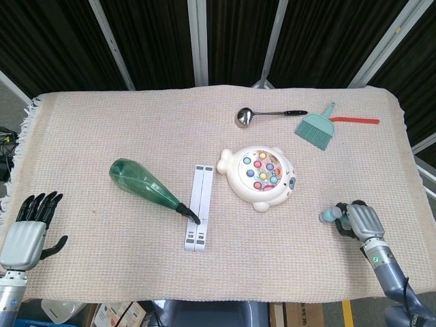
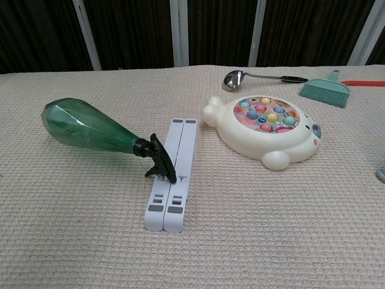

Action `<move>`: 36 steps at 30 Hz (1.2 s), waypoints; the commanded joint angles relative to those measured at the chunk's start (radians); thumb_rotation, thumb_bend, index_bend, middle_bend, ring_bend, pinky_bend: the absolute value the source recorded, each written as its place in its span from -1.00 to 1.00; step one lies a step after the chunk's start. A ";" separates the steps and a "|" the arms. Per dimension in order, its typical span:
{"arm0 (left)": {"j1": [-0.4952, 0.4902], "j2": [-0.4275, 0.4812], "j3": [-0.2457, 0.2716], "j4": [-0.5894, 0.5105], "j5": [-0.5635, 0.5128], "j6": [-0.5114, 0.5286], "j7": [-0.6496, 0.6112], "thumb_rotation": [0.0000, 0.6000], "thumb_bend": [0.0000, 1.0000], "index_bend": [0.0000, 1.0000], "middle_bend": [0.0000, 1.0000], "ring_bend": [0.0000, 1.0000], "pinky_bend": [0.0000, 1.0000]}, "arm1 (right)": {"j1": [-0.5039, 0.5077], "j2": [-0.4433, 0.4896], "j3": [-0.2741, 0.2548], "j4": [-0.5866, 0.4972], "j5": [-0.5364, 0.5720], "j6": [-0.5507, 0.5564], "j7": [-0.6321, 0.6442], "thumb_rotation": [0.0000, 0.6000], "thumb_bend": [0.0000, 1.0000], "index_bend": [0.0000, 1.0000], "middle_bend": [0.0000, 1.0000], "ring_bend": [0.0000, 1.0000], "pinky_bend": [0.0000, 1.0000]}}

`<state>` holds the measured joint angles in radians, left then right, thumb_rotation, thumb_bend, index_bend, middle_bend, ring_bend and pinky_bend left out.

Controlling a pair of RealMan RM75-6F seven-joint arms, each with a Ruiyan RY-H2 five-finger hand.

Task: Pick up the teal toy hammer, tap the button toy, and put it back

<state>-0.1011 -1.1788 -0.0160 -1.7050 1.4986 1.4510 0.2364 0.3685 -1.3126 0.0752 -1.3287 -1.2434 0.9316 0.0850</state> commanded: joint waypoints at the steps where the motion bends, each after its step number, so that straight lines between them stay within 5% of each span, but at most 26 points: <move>1: 0.000 0.000 0.000 0.001 -0.001 0.000 -0.002 1.00 -0.48 -1.00 -0.96 -1.00 -1.00 | -0.006 -0.007 0.004 0.004 -0.017 0.026 0.016 1.00 0.48 0.58 0.40 0.00 -0.55; 15: -0.010 0.000 -0.003 -0.004 0.008 -0.005 0.007 1.00 -0.48 -1.00 -0.96 -1.00 -1.00 | 0.065 0.079 0.065 -0.113 -0.171 0.120 0.019 1.00 0.68 0.87 0.63 0.22 -0.42; 25: -0.027 0.000 -0.004 -0.025 0.005 -0.029 0.040 1.00 -0.48 -1.00 -0.96 -1.00 -1.00 | 0.280 0.138 0.147 -0.175 -0.115 -0.110 -0.190 1.00 0.69 0.92 0.65 0.25 -0.40; 36: -0.031 0.002 -0.004 -0.035 -0.015 -0.041 0.055 1.00 -0.48 -1.00 -0.96 -1.00 -1.00 | 0.433 0.109 0.156 -0.119 0.051 -0.288 -0.373 1.00 0.69 0.96 0.67 0.28 -0.39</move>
<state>-0.1323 -1.1765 -0.0205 -1.7402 1.4846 1.4107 0.2913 0.7829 -1.1943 0.2329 -1.4621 -1.2147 0.6652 -0.2593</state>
